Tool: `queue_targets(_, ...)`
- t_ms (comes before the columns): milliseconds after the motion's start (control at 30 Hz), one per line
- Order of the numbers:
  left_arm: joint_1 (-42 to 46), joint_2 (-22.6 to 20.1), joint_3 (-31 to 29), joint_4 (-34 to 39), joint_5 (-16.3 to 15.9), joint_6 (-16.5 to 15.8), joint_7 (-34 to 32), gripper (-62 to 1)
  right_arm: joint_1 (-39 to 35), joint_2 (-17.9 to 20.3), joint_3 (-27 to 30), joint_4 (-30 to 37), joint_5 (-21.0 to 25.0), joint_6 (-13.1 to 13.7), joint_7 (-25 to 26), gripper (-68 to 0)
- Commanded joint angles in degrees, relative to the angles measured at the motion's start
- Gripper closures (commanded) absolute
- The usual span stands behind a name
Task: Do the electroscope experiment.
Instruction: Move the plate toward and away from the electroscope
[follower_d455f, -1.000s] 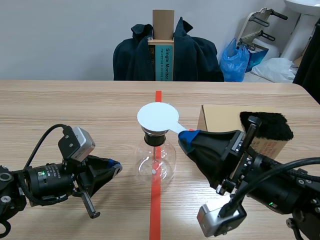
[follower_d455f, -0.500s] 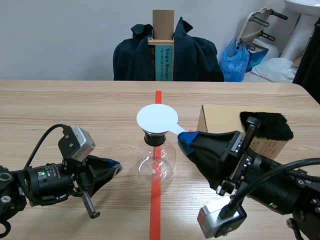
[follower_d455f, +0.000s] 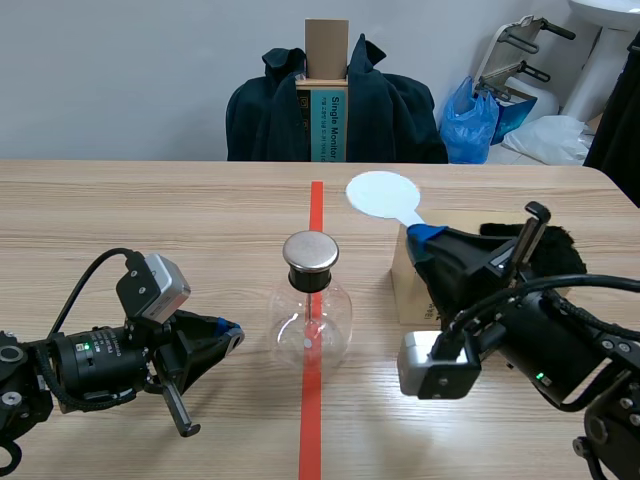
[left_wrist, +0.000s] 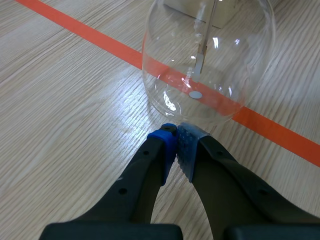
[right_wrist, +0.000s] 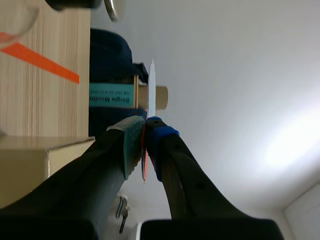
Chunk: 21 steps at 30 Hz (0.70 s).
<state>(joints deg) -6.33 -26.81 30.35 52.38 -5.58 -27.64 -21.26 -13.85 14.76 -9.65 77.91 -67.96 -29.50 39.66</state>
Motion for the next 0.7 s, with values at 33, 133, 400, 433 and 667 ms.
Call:
queue_targets(33, -0.04, 0.42, -0.57, 1.18, -0.55, 0.02, -0.87, -1.7, 1.16, 0.46, 0.33, 0.9, 0.59, -0.44, -3.06, -0.7)
queue_targets(133, -0.04, 0.42, -0.57, 1.18, -0.55, 0.02, -0.87, -1.7, 1.16, 0.46, 0.33, 0.9, 0.59, -0.44, -6.16, -0.7)
queue_targets(400, -0.04, 0.42, -0.57, 1.18, -0.55, 0.04, -0.87, -1.7, 1.16, 0.44, 0.33, 0.9, 0.0, -0.44, -6.08, -0.7)
queue_targets(433, -0.04, 0.42, -0.57, 1.18, -0.55, 0.04, -0.87, -1.7, 1.16, 0.44, 0.33, 0.9, 0.0, -0.44, -5.35, -0.7)
queue_targets(667, -0.04, 0.42, -0.57, 1.18, -0.55, 0.04, -0.87, -1.7, 1.16, 0.44, 0.33, 0.9, -0.02, -0.44, 1.36, -0.7)
